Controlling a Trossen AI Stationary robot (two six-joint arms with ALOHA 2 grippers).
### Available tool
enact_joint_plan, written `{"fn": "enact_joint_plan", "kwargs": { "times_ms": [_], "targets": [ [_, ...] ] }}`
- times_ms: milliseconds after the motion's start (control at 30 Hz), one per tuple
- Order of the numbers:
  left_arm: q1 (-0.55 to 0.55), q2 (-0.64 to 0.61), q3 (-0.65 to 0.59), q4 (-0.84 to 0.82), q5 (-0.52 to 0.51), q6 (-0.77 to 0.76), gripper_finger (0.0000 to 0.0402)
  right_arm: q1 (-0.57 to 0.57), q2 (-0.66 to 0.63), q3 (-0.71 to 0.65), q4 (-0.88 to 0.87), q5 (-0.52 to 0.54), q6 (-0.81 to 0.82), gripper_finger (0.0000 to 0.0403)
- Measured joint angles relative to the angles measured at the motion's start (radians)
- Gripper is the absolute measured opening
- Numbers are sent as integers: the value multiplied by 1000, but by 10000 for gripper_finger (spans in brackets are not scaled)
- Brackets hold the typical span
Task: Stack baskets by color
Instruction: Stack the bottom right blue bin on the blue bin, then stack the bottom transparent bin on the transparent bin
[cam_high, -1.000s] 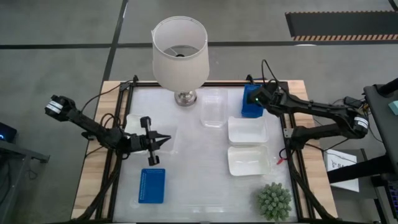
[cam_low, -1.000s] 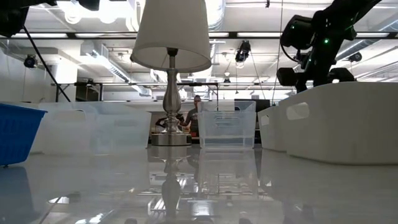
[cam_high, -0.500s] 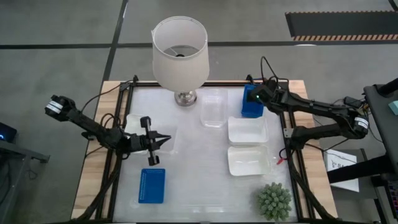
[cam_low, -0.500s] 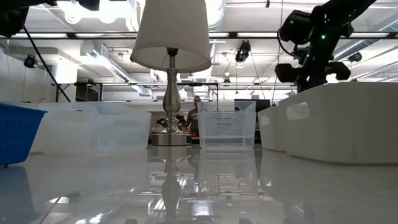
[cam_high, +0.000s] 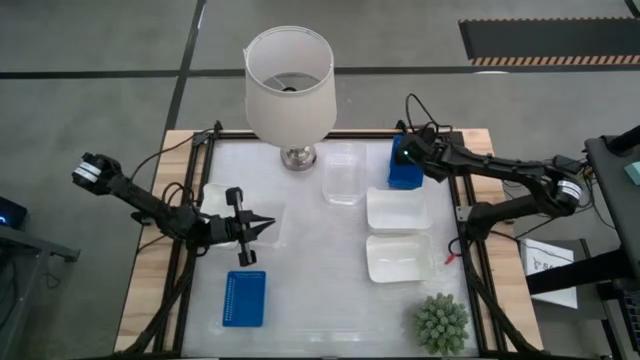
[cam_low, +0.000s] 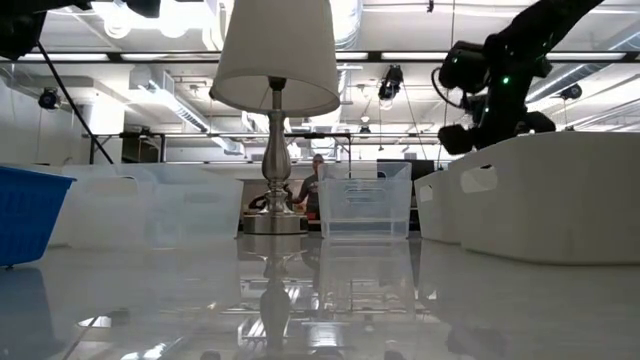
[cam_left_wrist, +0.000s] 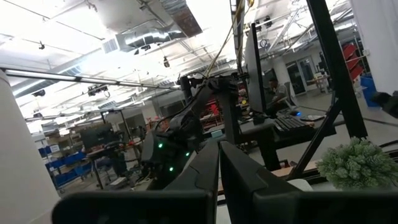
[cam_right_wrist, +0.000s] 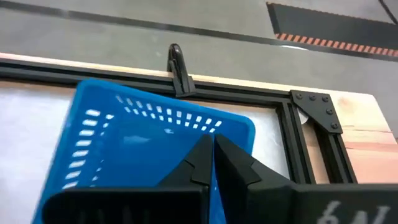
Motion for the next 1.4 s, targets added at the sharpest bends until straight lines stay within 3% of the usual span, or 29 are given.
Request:
{"fn": "enact_joint_plan", "kwargs": {
  "times_ms": [167, 367, 600, 1067, 1233, 1400],
  "targets": [
    [0, 0, 0, 0, 0, -3, 0, -39, 79, 12, 18, -32, -44, 9],
    [0, 0, 0, 0, 0, -4, 0, -45, 82, 94, 3, -98, -59, 9],
    [0, 0, 0, 0, 0, -4, 0, -52, 101, 187, 12, -44, -141, 9],
    [0, 0, 0, -6, 0, -7, 0, -85, 349, 187, 51, -66, -177, 9],
    [0, 0, 0, -10, 0, -8, 0, -78, 323, 211, 43, -67, -204, 9],
    [0, 0, 0, -33, -26, -9, 0, 3, 191, 211, 31, -72, -237, 9]
  ]
}}
